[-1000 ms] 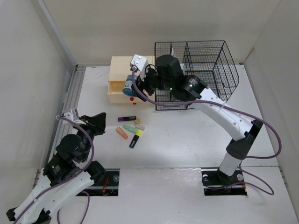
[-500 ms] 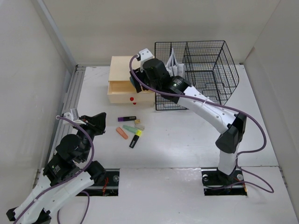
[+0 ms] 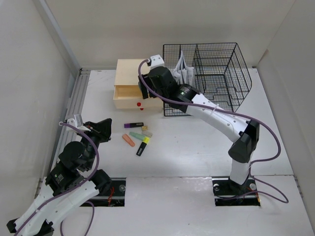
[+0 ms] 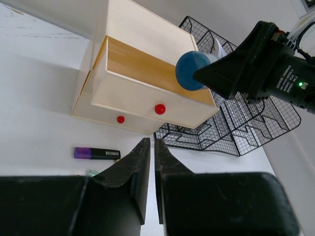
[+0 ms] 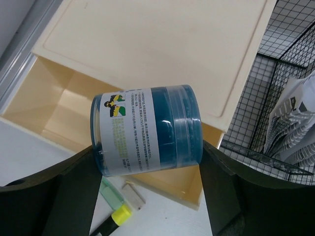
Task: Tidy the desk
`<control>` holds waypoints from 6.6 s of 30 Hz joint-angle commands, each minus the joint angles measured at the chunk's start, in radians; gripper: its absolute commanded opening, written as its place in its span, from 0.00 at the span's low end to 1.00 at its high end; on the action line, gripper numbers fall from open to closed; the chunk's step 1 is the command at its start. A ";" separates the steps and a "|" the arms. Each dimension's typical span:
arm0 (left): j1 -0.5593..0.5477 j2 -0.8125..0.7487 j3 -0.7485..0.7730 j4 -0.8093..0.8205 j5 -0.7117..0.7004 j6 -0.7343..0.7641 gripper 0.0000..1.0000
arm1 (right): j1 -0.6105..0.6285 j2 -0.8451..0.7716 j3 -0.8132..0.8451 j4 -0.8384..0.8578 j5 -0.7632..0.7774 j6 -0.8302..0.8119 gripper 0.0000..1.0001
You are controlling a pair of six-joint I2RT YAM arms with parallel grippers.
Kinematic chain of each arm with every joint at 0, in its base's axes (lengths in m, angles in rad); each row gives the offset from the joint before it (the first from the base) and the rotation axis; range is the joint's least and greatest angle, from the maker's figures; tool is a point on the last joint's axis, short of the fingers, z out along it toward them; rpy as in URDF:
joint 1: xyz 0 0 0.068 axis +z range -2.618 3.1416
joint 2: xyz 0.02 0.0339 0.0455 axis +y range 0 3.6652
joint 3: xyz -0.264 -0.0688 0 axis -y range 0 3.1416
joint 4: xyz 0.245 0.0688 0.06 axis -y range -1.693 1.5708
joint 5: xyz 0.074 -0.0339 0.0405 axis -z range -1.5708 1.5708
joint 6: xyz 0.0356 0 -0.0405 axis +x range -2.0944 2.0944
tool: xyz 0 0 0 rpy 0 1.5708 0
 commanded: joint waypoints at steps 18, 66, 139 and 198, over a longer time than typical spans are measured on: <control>-0.002 -0.002 -0.005 0.045 0.002 0.015 0.07 | 0.041 -0.099 -0.090 0.103 0.014 -0.055 0.76; -0.002 -0.002 -0.014 0.045 0.002 0.015 0.07 | -0.054 -0.007 -0.189 0.239 -0.247 -0.652 0.00; 0.676 1.154 -0.025 0.935 0.710 -0.209 0.40 | -0.615 -0.619 -0.561 0.345 -1.234 -0.374 0.26; 0.449 0.176 0.026 0.202 0.567 0.051 0.13 | -0.040 -0.138 -0.544 0.122 -0.775 -0.942 0.27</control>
